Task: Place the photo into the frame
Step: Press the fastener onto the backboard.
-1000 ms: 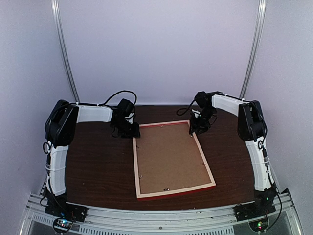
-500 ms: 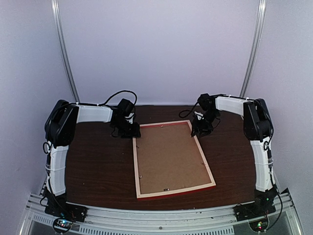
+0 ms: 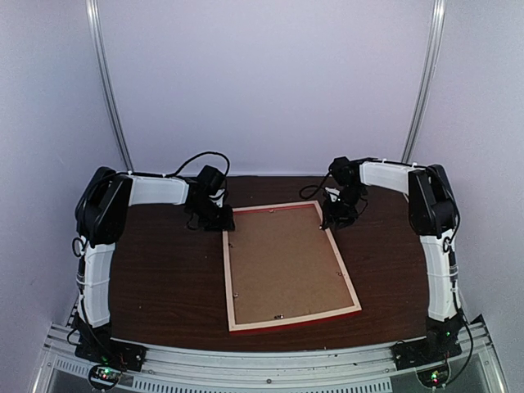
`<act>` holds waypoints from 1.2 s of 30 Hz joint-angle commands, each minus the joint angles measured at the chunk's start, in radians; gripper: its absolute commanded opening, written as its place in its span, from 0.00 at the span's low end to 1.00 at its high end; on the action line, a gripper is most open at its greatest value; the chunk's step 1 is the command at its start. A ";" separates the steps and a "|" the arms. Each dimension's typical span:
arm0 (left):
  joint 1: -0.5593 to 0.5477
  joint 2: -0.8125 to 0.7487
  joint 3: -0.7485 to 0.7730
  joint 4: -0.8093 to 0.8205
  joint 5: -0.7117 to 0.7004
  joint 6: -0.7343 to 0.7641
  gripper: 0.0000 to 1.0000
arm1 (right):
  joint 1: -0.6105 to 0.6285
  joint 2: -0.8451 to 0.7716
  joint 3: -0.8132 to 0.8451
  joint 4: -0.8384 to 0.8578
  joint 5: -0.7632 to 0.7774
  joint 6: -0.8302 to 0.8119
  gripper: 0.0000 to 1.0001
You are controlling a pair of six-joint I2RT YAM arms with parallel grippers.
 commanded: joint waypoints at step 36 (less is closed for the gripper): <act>-0.006 0.050 0.108 -0.029 0.008 0.050 0.64 | 0.020 -0.180 -0.190 0.158 -0.002 0.024 0.51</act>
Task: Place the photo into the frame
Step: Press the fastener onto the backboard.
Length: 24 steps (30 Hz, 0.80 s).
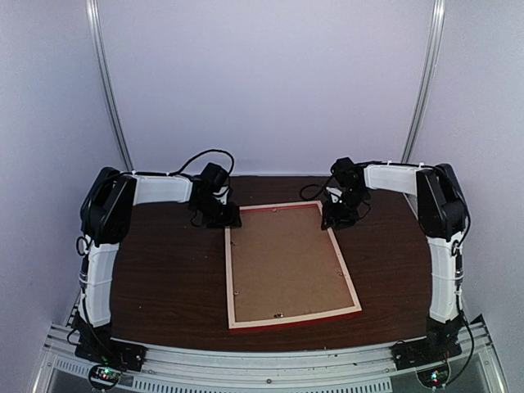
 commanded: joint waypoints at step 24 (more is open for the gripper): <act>0.017 -0.134 -0.020 -0.042 -0.085 0.074 0.75 | 0.029 -0.219 -0.339 0.159 0.003 0.055 0.45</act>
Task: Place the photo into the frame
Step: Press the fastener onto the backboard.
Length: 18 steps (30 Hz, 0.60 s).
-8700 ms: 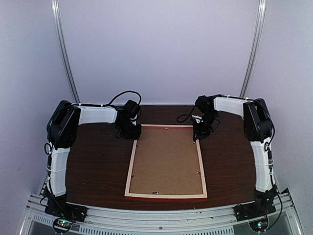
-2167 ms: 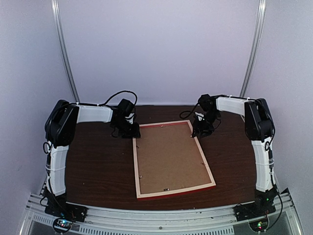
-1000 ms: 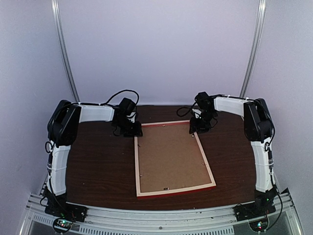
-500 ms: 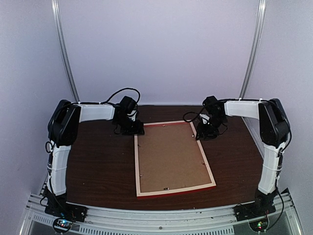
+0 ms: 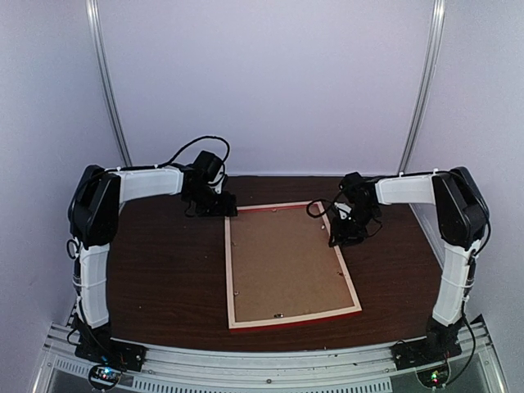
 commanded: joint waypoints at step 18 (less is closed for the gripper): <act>0.006 0.033 -0.035 0.054 0.071 -0.009 0.62 | 0.004 0.173 0.273 -0.045 0.193 0.011 0.46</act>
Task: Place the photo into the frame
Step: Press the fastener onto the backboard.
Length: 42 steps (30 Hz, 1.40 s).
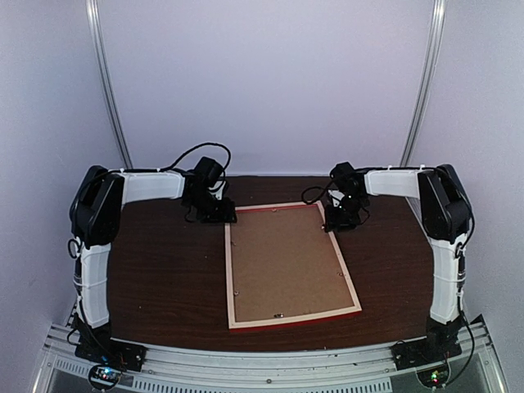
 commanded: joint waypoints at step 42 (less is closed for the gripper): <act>-0.011 0.069 -0.002 0.048 0.045 -0.011 0.59 | 0.019 0.038 0.027 -0.007 -0.061 -0.047 0.45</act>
